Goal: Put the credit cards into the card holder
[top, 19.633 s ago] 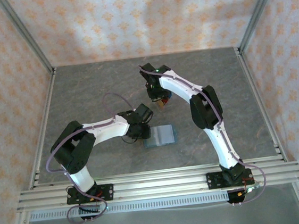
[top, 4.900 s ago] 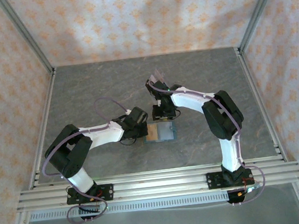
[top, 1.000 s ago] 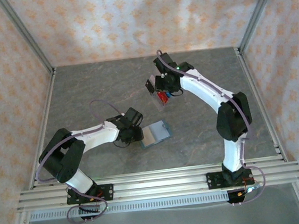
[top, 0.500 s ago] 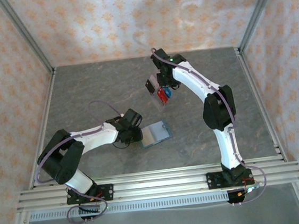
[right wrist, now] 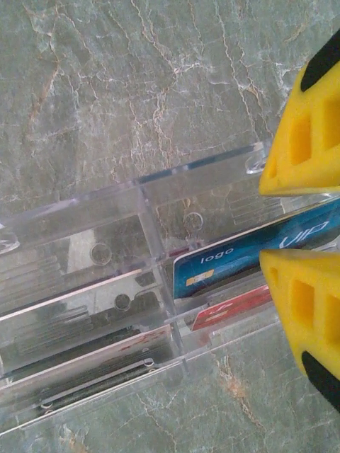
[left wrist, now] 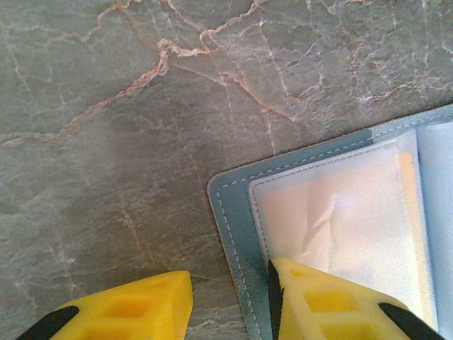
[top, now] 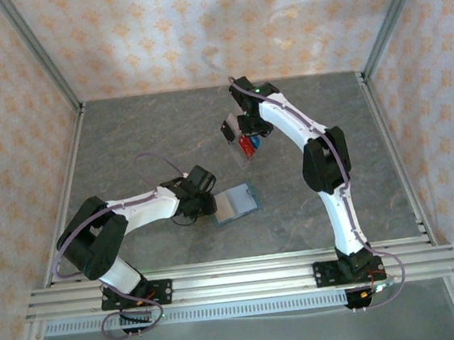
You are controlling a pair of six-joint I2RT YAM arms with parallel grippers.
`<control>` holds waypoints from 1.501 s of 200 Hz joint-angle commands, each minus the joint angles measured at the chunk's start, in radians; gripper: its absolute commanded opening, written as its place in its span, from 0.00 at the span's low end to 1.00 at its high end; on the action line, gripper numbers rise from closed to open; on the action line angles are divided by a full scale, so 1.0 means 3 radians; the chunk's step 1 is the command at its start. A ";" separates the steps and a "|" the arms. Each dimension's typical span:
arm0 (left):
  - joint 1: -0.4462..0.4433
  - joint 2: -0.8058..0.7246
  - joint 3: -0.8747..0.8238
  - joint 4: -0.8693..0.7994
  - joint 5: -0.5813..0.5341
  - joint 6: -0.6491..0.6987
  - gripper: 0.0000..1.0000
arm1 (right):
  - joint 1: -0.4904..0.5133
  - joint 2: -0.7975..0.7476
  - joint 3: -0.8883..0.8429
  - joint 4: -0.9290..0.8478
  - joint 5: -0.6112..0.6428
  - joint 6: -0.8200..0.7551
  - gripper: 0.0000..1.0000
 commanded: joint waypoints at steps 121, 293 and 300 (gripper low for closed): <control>-0.0006 0.0215 -0.0168 0.0079 -0.0053 -0.0038 0.34 | 0.0003 -0.0008 0.0310 -0.0257 -0.0157 -0.0166 0.05; -0.0008 0.0266 -0.0176 0.0089 -0.0097 0.0002 0.29 | 0.0345 -0.2219 -0.2652 0.2125 -0.1272 0.0352 0.00; -0.0011 0.0274 -0.0175 0.0089 -0.0102 0.0003 0.29 | 0.0363 -0.2281 -0.2858 0.2313 -0.1368 0.0433 0.00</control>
